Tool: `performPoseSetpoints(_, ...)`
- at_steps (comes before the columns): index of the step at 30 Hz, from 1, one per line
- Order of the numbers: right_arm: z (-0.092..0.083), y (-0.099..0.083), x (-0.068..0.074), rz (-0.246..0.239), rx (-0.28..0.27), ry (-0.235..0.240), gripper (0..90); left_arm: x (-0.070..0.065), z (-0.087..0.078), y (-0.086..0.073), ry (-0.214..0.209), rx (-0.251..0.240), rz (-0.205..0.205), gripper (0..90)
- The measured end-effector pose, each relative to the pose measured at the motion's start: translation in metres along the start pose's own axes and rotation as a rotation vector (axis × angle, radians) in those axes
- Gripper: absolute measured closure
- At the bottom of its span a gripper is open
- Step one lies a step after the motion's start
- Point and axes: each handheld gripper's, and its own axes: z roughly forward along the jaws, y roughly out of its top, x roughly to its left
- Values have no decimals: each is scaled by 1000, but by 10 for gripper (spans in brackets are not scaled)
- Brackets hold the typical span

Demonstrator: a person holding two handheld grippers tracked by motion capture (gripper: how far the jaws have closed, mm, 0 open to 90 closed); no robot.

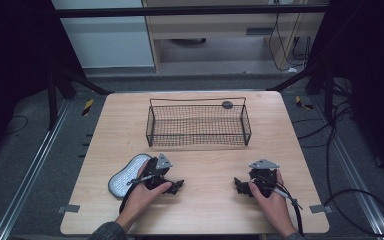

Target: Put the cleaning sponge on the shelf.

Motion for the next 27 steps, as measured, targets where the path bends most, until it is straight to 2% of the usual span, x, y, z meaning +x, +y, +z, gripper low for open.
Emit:
performPoseSetpoints(3,0,0,0,0,0,-1,4,3,-8,3,4,-25,2,29)
performPoseSetpoints(6,0,0,0,0,1,0,4,10,-23,5,13,-74,-20,30)
performPoseSetpoints(8,0,0,0,0,0,-1,4,13,-27,5,19,-79,-26,31)
performPoseSetpoints(11,0,0,0,-1,1,1,4,26,-43,1,59,-53,-38,37)
performPoseSetpoints(13,0,0,0,-2,0,1,4,29,-48,-1,71,-42,-41,39)
performPoseSetpoints(15,0,0,0,-2,1,1,4,37,-61,-6,115,-14,-36,46)
performPoseSetpoints(19,0,0,0,-1,1,2,4,42,-68,-8,125,7,-31,41)
performPoseSetpoints(22,0,0,0,-7,0,0,4,45,-74,-5,124,4,-36,40)
performPoseSetpoints(24,0,0,0,-8,-2,-1,4,47,-77,-3,118,20,-25,33)
performPoseSetpoints(27,0,0,0,-9,-2,-1,4,51,-80,-3,136,59,1,34)
